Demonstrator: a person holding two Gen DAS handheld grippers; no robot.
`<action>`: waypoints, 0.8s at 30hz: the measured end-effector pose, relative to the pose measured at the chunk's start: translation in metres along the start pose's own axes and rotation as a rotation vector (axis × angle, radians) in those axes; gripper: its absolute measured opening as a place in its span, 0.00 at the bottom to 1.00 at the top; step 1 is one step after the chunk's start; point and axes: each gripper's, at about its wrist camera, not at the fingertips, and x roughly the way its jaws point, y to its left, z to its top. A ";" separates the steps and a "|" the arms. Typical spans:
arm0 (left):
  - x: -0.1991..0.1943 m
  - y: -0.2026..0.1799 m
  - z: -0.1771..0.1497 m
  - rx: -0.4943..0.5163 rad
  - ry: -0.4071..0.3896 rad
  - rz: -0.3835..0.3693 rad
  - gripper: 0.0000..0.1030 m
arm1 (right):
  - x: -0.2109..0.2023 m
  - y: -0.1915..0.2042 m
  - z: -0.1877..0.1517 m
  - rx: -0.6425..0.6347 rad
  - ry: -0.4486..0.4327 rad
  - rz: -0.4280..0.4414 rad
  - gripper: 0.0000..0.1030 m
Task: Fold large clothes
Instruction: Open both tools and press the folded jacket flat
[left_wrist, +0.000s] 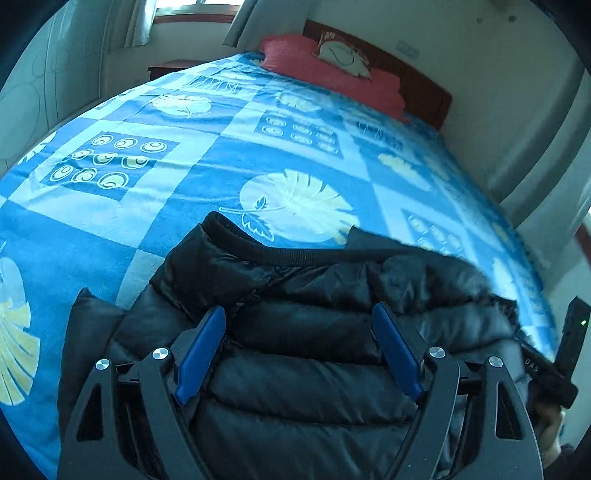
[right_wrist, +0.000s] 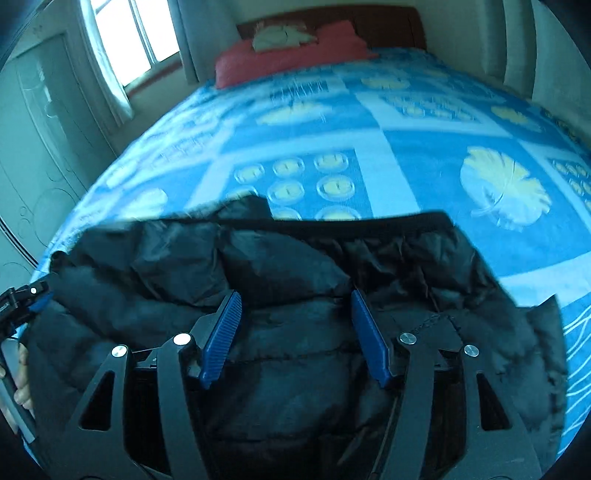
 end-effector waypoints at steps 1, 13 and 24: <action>0.004 -0.001 -0.001 0.013 0.004 0.020 0.78 | 0.002 0.002 -0.001 -0.012 -0.003 -0.018 0.60; -0.054 -0.067 -0.010 0.101 -0.082 -0.077 0.78 | -0.049 0.054 -0.001 -0.074 -0.098 0.060 0.59; 0.008 -0.095 -0.025 0.156 0.066 -0.043 0.78 | -0.017 0.077 -0.013 -0.164 0.009 0.031 0.59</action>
